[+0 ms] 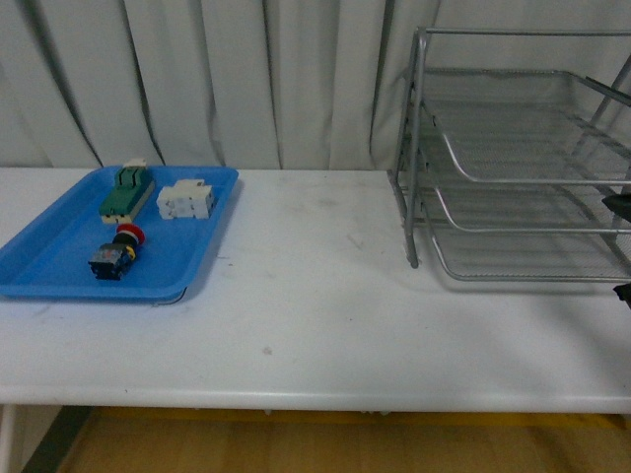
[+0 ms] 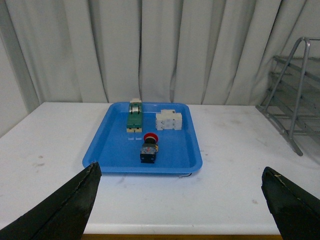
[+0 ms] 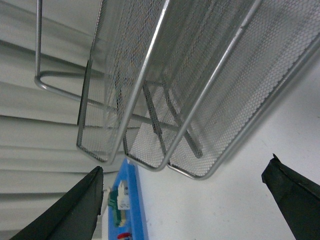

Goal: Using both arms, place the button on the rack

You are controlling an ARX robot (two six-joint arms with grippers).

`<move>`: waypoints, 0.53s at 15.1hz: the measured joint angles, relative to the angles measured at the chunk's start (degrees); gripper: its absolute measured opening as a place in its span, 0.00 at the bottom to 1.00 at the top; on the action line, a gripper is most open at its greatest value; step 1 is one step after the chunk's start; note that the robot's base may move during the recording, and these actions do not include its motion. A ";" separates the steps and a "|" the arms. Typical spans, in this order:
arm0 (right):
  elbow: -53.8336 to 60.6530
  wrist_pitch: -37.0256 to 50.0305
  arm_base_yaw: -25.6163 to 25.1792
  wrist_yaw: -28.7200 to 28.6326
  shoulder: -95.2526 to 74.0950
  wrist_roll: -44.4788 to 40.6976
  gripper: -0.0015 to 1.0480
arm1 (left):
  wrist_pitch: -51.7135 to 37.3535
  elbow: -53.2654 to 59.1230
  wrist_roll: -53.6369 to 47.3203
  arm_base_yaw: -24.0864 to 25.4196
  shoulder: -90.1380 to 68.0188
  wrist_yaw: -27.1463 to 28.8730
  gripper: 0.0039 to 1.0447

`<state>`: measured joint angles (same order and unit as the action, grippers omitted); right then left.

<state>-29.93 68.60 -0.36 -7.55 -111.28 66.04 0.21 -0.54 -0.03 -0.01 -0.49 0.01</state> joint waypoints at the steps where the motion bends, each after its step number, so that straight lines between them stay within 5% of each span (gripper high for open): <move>1: -3.32 -1.01 0.35 0.50 -2.25 1.20 0.94 | 0.00 0.00 0.00 0.00 0.00 0.00 0.94; 8: -19.89 -11.47 1.18 3.37 -13.66 3.85 0.94 | 0.00 0.00 0.00 0.00 0.00 0.00 0.94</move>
<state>-49.82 57.12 0.82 -4.19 -124.95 69.89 0.21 -0.54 -0.03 -0.01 -0.49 0.01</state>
